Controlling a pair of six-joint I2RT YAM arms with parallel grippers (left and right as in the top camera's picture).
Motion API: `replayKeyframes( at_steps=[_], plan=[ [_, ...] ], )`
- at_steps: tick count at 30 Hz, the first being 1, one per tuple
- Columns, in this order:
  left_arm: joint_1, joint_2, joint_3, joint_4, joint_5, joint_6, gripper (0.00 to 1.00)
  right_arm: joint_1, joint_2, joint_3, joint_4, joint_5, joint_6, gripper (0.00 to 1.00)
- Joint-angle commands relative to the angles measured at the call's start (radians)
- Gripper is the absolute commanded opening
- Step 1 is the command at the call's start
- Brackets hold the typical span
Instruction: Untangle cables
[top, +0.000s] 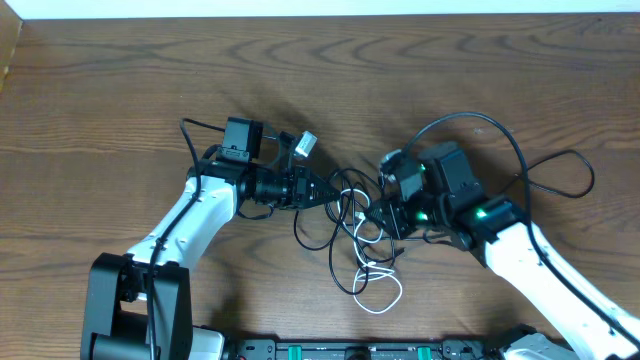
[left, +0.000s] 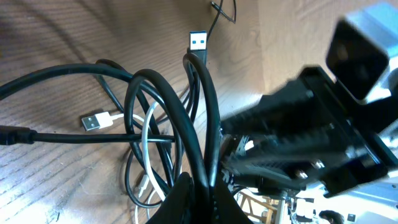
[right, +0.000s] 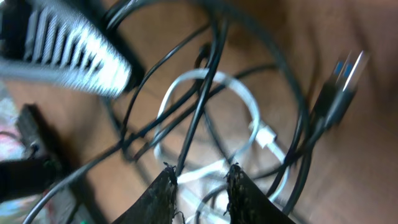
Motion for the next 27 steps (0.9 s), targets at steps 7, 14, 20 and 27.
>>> replayKeyframes(
  at_steps=[7,14,20,27],
  plan=[
    [0.003,0.003,-0.004,-0.014,0.021,0.024,0.08,-0.001,0.143,0.008,0.169,0.068,-0.037,0.27],
    [0.003,0.003,-0.004,-0.014,0.021,0.024,0.08,0.005,0.143,0.008,0.167,0.093,-0.037,0.26],
    [0.003,0.003,-0.004,-0.013,0.021,0.024,0.08,0.039,0.162,0.005,0.153,0.097,-0.037,0.27],
    [0.003,0.003,-0.004,-0.014,0.021,0.024,0.08,0.066,0.233,0.005,0.175,0.134,-0.037,0.29]
  ],
)
